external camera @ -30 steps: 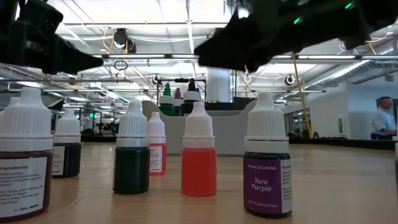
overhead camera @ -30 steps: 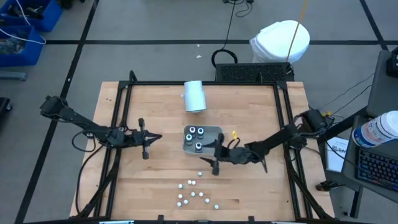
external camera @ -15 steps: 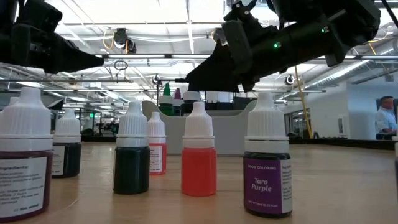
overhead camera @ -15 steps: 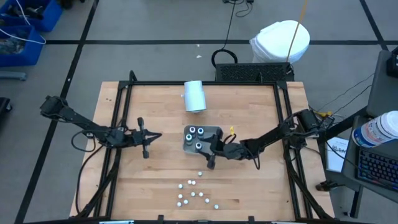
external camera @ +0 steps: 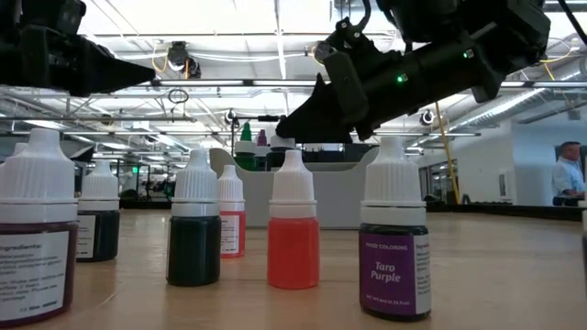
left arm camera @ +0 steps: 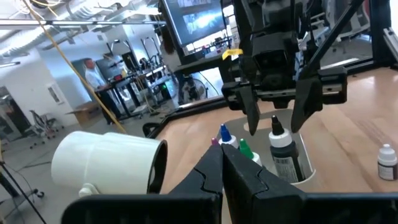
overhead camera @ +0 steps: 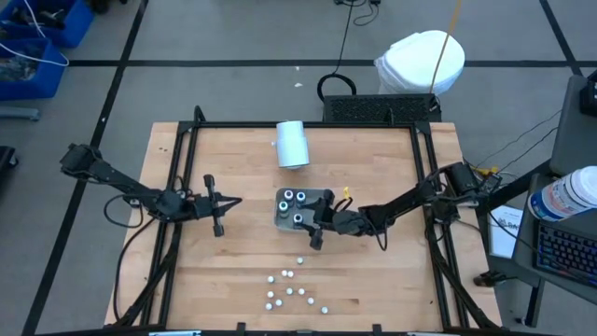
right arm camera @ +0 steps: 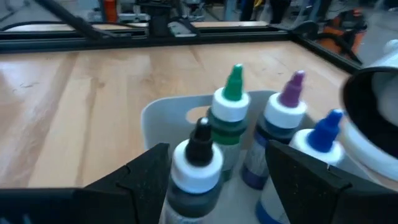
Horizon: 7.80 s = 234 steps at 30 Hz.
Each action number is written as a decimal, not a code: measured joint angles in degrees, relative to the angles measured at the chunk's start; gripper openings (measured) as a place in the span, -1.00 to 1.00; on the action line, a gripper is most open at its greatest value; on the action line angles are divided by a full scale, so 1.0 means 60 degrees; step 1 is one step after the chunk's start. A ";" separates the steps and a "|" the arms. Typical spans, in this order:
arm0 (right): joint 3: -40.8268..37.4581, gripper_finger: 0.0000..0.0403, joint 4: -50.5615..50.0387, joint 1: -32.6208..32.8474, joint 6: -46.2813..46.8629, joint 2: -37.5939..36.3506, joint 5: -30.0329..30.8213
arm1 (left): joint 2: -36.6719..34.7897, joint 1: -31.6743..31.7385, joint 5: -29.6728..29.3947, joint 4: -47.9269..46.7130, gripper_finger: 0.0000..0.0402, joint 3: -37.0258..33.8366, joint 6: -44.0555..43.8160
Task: Pick & Place food coloring
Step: Put the black food coloring bottle into the gray bin, then put the blue food coloring bottle into the gray bin
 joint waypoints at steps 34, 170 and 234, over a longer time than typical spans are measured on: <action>0.0000 -0.08 -0.0419 -0.0241 -0.0375 -0.0007 -0.0900 | 0.0000 0.0000 0.0022 0.0407 -0.95 0.0000 0.0161; 0.3460 -0.05 -0.5675 0.1466 -0.3124 0.0663 -0.3424 | 0.4299 -0.0707 0.2386 -0.2601 -0.95 0.2965 -0.3061; 0.1807 -0.75 -0.3143 0.1529 -0.1867 0.1146 -0.3425 | 0.4295 -0.0707 0.2356 -0.2561 -0.95 0.2958 -0.2653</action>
